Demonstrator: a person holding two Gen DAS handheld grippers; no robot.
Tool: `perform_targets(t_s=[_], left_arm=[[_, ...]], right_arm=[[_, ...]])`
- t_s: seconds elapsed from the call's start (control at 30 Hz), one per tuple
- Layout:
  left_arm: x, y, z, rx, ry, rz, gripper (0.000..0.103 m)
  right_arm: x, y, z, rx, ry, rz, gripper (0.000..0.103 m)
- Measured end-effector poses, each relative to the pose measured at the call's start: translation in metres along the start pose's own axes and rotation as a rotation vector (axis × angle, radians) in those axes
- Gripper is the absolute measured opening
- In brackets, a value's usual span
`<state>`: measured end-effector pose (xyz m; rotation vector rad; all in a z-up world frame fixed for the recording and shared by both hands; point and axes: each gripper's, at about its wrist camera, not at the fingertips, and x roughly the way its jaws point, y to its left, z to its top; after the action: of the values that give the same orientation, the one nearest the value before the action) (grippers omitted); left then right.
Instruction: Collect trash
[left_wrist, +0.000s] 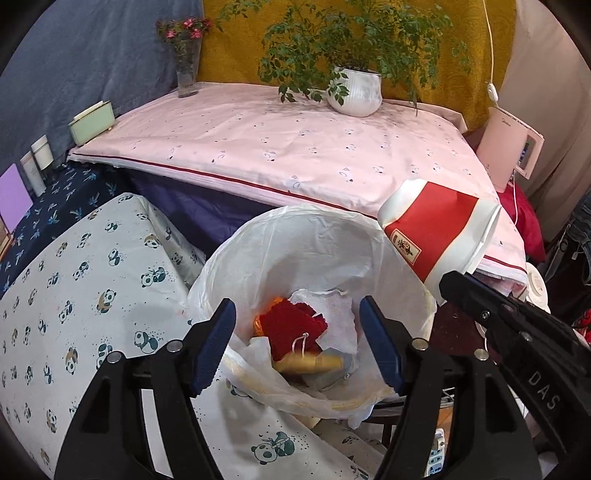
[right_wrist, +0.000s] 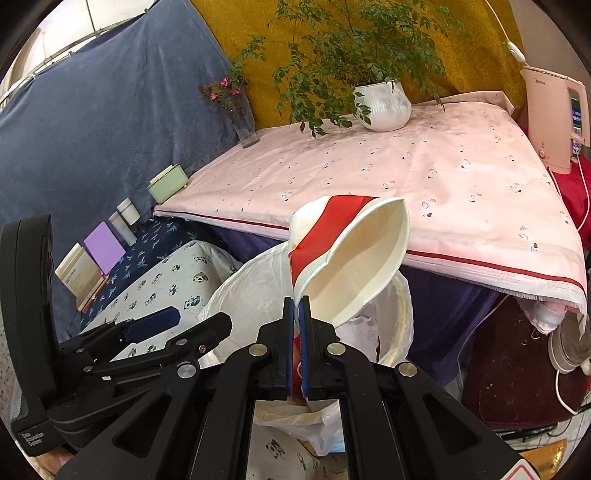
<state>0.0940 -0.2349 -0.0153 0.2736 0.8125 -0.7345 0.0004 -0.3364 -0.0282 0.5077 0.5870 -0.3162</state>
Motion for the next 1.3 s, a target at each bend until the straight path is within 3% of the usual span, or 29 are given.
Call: perform_targets(t_s=[0.53, 0.6, 0.87, 1.3], left_arm=[[-0.002, 0.047, -0.017, -0.118, 0.032, 0.091, 0.068], [-0.003, 0.052, -0.018, -0.128, 0.03, 0.103, 0.072], [-0.011, 0.066, -0.024, -0.151, 0.02, 0.14, 0.076], [-0.026, 0.065, -0.028, -0.145, -0.009, 0.167, 0.083]], right_arm=[[0.029, 0.032, -0.003, -0.055, 0.062, 0.054, 0.004], [0.032, 0.037, -0.003, -0.063, 0.066, 0.057, 0.004], [0.036, 0.045, -0.003, -0.074, 0.067, 0.051, 0.009], [0.022, 0.051, -0.004, -0.116, 0.052, 0.007, 0.034]])
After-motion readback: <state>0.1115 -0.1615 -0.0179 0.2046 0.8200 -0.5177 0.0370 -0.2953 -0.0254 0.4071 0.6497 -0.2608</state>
